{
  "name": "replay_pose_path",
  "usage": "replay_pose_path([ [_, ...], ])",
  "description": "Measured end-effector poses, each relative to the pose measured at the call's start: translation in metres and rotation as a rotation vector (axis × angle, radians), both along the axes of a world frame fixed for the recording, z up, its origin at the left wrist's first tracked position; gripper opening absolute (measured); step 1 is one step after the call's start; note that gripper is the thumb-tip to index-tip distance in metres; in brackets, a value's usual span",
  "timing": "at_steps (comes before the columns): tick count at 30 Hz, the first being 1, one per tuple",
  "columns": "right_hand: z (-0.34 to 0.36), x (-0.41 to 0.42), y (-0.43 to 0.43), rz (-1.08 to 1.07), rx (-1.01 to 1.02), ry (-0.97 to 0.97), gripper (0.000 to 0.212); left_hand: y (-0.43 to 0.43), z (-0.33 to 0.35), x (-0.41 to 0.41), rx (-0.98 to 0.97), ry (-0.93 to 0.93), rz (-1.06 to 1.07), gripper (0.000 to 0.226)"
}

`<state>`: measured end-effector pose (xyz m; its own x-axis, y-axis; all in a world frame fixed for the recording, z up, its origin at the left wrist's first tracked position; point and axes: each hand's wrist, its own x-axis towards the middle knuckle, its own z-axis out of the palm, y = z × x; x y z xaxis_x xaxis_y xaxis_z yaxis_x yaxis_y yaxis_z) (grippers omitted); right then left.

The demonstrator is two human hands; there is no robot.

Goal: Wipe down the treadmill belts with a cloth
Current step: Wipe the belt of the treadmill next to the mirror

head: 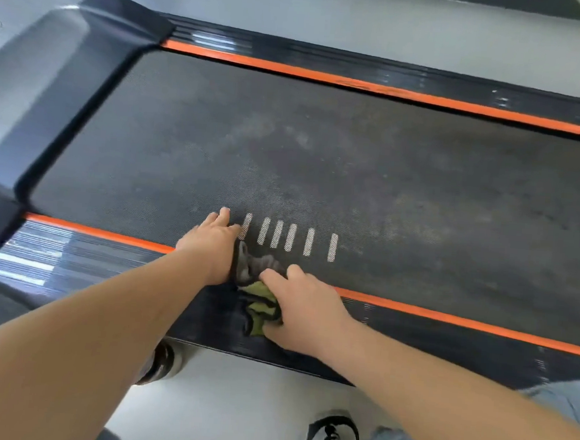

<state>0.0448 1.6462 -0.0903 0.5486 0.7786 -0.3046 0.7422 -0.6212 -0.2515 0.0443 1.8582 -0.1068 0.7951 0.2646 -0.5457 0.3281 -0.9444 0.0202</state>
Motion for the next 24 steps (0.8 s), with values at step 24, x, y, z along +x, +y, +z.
replay_pose_path([
  [24,-0.005,0.020,-0.061,-0.260,-0.118,-0.167,0.062,-0.047,-0.014,0.034,-0.146,-0.169,0.003,0.043],
])
